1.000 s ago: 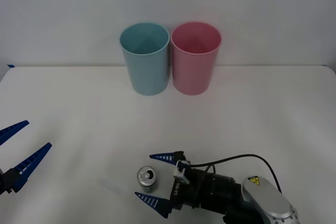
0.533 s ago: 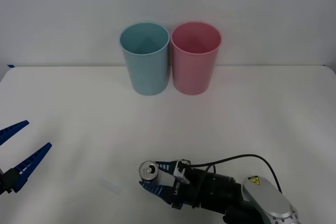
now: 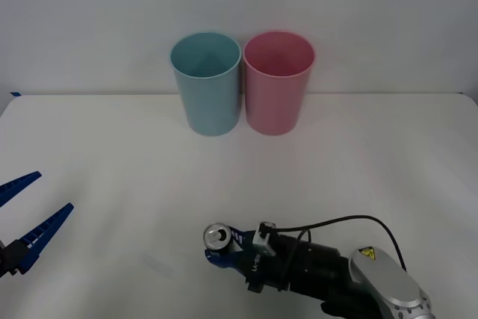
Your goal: Grasp the object on the table and drop it into the matching bin: aluminum can to the light blue bin, PET bottle to the pink bin.
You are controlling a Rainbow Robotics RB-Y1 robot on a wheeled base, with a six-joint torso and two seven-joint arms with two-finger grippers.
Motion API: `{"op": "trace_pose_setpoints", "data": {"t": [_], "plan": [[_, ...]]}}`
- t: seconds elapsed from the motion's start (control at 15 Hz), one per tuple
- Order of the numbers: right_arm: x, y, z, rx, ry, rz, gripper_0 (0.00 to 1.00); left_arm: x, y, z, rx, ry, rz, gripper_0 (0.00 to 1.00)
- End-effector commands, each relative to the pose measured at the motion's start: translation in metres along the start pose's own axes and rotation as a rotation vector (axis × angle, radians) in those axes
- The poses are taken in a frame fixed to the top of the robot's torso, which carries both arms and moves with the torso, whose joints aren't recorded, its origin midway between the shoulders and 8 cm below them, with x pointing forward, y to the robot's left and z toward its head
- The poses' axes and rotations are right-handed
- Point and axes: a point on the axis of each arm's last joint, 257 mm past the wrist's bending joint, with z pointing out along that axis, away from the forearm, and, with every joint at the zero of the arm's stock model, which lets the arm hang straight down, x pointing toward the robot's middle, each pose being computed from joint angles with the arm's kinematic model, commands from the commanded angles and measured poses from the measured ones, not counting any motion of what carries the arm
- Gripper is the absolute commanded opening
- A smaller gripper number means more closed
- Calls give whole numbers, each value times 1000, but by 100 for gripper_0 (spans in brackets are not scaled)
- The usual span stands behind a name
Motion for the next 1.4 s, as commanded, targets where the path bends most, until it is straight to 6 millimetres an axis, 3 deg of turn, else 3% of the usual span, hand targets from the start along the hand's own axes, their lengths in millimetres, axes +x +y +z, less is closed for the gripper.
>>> {"op": "trace_pose_setpoints", "data": {"t": [0.07,0.4,0.8,1.4], "plan": [[-10,-4,-15,20,-9,34,0,0,0,0,0,0,0,100],[-44,-5,-51,79,-16,68,0,0,0,0,0,0,0,100],[-111,-16,-85,101,-67,126,0,0,0,0,0,0,0,100],[-220,-72,-107,230,-250,247,0,0,0,0,0,0,0,100]]}}
